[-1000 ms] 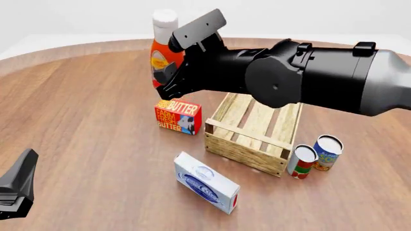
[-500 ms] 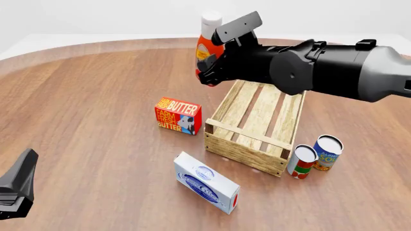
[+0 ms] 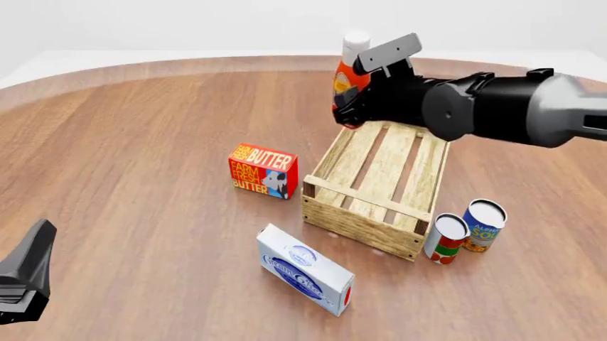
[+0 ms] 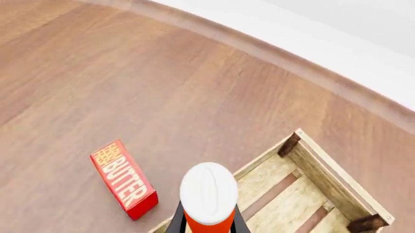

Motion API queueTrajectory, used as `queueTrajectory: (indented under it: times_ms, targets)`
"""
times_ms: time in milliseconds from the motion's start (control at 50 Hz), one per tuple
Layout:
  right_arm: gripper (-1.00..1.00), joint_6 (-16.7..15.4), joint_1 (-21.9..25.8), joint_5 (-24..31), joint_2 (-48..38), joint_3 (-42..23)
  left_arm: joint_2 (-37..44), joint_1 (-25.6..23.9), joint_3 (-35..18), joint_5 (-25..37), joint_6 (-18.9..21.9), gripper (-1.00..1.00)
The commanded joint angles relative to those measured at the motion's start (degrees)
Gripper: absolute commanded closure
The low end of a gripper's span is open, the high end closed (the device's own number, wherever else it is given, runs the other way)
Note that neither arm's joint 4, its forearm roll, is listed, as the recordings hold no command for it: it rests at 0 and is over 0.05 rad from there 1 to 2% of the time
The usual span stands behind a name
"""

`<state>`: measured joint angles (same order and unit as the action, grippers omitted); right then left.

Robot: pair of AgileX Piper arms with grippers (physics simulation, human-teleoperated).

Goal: Pick up the ketchup, and put it in the wooden tray.

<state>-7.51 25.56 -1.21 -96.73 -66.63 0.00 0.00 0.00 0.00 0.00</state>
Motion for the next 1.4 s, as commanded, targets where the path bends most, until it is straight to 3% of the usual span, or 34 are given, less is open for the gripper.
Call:
queueTrajectory:
  times_ms: [20, 420, 1400]
  targets:
    - [1.0, 0.5, -3.5, -1.9, -1.5, 0.5, 0.0, 0.0, 0.0, 0.0, 0.0, -1.0]
    - [1.0, -0.7, -9.4, -6.4, -5.2, 2.9, 0.0, 0.0, 0.0, 0.0, 0.0, -1.0]
    - [1.0, 0.2, -12.4, -11.9, -14.3, 5.4, 0.0, 0.0, 0.0, 0.0, 0.0, -1.0]
